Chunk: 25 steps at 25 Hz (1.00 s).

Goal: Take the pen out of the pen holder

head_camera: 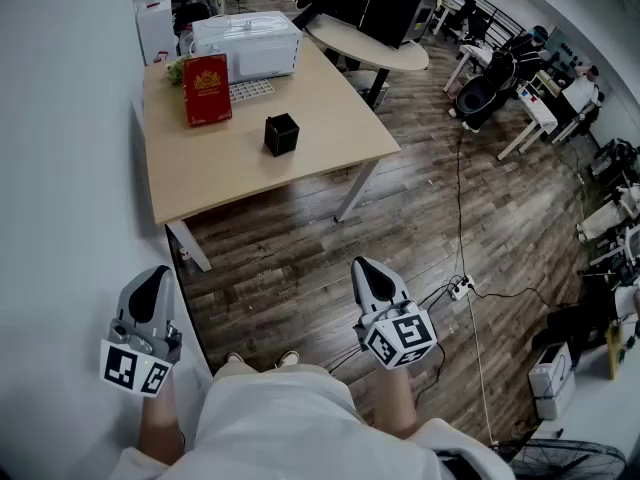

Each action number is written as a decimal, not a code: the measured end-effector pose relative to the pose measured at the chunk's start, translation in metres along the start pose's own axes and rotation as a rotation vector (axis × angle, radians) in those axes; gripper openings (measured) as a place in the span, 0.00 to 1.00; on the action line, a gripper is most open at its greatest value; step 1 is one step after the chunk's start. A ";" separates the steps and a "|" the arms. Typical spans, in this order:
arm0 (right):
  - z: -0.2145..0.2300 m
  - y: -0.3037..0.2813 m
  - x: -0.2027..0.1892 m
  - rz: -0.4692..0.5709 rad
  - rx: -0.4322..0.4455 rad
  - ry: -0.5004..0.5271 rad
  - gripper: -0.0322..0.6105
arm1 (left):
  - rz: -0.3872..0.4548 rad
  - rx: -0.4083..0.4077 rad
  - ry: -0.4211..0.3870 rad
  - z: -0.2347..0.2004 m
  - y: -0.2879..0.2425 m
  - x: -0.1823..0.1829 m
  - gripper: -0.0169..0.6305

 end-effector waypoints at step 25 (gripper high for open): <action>0.043 -0.001 0.023 0.036 0.072 -0.014 0.38 | 0.007 -0.016 0.039 0.003 -0.038 0.000 0.05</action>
Point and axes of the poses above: the fingertips, and each gripper's own axes: y backward along the fingers, z to its right, x out of its top, the point moved 3 cm from there along y, backward along the fingers, and after that the axes turned 15 degrees about y, right-handed, at the moved point
